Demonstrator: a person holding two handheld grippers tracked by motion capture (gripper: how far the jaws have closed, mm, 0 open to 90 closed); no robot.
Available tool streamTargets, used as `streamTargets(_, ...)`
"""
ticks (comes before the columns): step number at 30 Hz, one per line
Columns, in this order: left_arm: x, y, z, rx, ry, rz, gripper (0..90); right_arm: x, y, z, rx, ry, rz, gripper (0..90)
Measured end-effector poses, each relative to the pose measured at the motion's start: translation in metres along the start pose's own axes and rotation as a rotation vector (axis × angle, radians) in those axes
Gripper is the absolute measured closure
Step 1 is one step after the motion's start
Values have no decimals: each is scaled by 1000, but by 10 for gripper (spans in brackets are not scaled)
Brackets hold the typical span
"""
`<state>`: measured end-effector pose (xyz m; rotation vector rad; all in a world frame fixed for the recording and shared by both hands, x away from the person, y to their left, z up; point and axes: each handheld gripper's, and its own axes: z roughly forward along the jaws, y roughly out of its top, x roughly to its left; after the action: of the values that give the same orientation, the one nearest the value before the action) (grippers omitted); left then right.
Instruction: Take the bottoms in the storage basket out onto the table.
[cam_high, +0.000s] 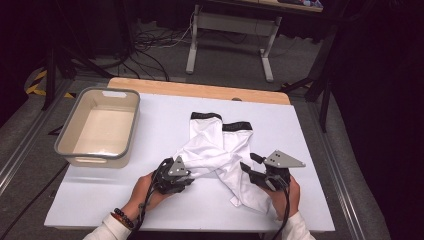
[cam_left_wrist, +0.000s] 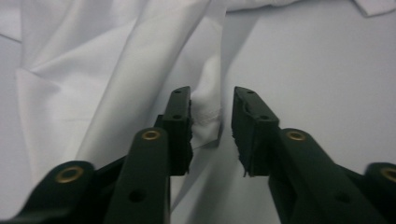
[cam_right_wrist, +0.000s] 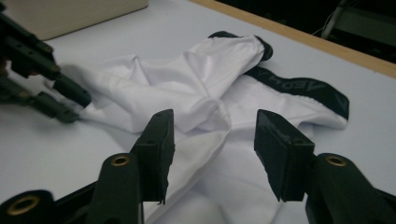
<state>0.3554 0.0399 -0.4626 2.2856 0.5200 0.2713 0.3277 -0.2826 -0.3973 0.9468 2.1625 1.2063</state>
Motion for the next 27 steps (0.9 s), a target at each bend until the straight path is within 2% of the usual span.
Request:
streamTargets(1, 2, 0, -1, 3, -6, 12, 813, 5, -6, -4, 24, 7, -14, 426)
streamTargets(2, 2, 0, -1, 3, -6, 12, 854, 8, -9, -5, 42, 8, -17, 407)
streamTargets(4, 3, -1, -2, 3, -15, 1, 862, 9, -12, -5, 55, 6, -25, 406)
streamTargets(6, 2, -1, -5, 15, -31, 9, 875, 10, -17, -5, 74, 1, -24, 405)
streamTargets(7, 0, -2, -8, 13, -40, 9, 877, 9, -21, -5, 80, 12, -10, 405)
streamTargets(9, -5, -5, -17, -3, -50, 23, 877, 9, -22, -5, 81, 15, -12, 405)
streamTargets(12, -19, -13, -37, -18, -69, 36, 877, 7, -23, -6, 79, 10, -9, 398)
streamTargets(13, -22, -15, -41, -28, -78, 44, 877, 7, -23, -6, 76, 11, -5, 398)
streamTargets(16, -37, -23, -55, -63, -116, 34, 874, 6, -22, -6, 73, 20, -10, 411)
streamTargets(17, -42, -25, -57, -63, -116, 42, 874, 6, -22, -6, 73, 20, -10, 411)
streamTargets(18, -50, -28, -59, -57, -133, 50, 874, 6, -20, -5, 72, 33, -12, 422)
streamTargets(20, -53, -30, -59, -55, -139, 50, 873, 6, -20, -5, 69, 33, -13, 418)
streamTargets(21, -59, -32, -59, -49, -162, 50, 872, 6, -19, -5, 62, 33, -11, 406)
streamTargets(22, -59, -32, -59, -49, -162, 50, 872, 6, -19, -5, 62, 33, -11, 406)
streamTargets(23, -65, -33, -58, -46, -182, 58, 872, 4, -19, -5, 57, 35, 0, 404)
streamTargets(25, -68, -33, -57, -39, -188, 63, 871, 2, -19, -5, 56, 33, 4, 402)
streamTargets(27, -75, -31, -54, -31, -203, 95, 871, -2, -21, -6, 55, 21, 15, 398)
